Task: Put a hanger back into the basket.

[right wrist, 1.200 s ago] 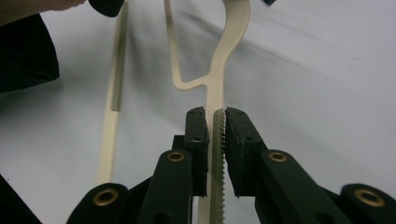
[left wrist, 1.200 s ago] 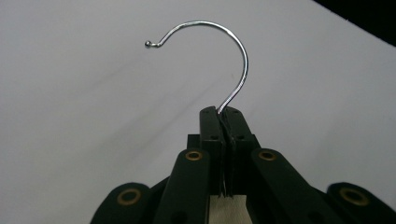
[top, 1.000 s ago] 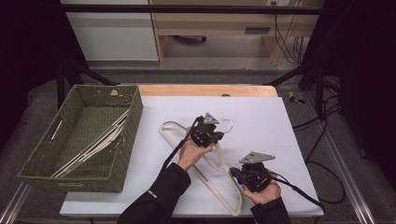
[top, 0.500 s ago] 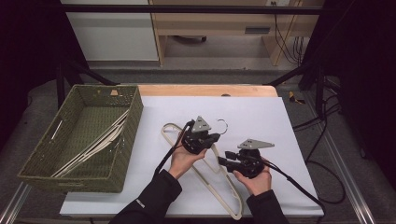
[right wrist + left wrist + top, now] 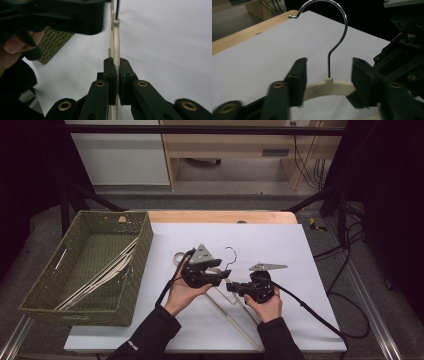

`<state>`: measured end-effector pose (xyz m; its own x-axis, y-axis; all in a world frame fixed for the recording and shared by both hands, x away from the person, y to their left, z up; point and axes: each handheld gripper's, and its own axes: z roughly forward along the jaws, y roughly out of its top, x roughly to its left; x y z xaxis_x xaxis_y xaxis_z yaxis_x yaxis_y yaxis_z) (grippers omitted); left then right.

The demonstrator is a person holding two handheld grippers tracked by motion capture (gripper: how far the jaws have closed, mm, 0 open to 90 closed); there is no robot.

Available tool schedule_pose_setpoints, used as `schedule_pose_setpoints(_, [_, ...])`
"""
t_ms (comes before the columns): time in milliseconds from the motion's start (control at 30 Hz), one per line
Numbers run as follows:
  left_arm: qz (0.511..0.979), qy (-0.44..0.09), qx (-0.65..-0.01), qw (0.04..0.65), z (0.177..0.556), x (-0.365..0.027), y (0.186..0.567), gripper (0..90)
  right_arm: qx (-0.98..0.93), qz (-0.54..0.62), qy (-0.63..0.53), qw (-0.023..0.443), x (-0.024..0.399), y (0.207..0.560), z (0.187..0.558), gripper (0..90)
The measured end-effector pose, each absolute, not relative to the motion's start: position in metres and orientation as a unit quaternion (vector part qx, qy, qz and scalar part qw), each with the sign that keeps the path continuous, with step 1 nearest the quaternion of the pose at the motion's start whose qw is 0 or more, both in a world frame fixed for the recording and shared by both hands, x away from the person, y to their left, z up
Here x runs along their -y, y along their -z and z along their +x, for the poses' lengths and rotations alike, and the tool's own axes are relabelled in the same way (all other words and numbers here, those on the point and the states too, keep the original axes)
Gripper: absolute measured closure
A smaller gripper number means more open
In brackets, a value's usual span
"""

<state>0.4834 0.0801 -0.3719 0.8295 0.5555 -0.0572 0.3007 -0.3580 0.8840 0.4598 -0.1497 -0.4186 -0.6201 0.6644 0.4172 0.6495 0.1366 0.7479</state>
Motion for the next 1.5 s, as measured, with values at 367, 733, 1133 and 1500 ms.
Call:
schedule_pose_setpoints(367, [0.821, -0.134, -0.248, 0.498, 0.448, -0.14, 0.367, 15.8, -0.789, 0.348, -0.507, 0.002, 0.161, 0.395, 0.445, 87.0])
schedule_pose_setpoints(733, [0.85, -0.109, -0.198, 0.476, 0.423, -0.147, 0.387, 27.9, -0.832, 0.265, -0.486, -0.046, 0.139, 0.399, 0.422, 87.0])
schedule_pose_setpoints(1133, [0.886, -0.101, -0.154, 0.425, 0.418, -0.136, 0.397, 64.6, -0.852, 0.233, -0.466, -0.053, 0.129, 0.402, 0.415, 86.9])
schedule_pose_setpoints(1500, [0.9, -0.09, -0.129, 0.406, 0.409, -0.134, 0.392, 78.4, -0.849, 0.242, -0.469, 0.001, 0.133, 0.397, 0.413, 75.6])
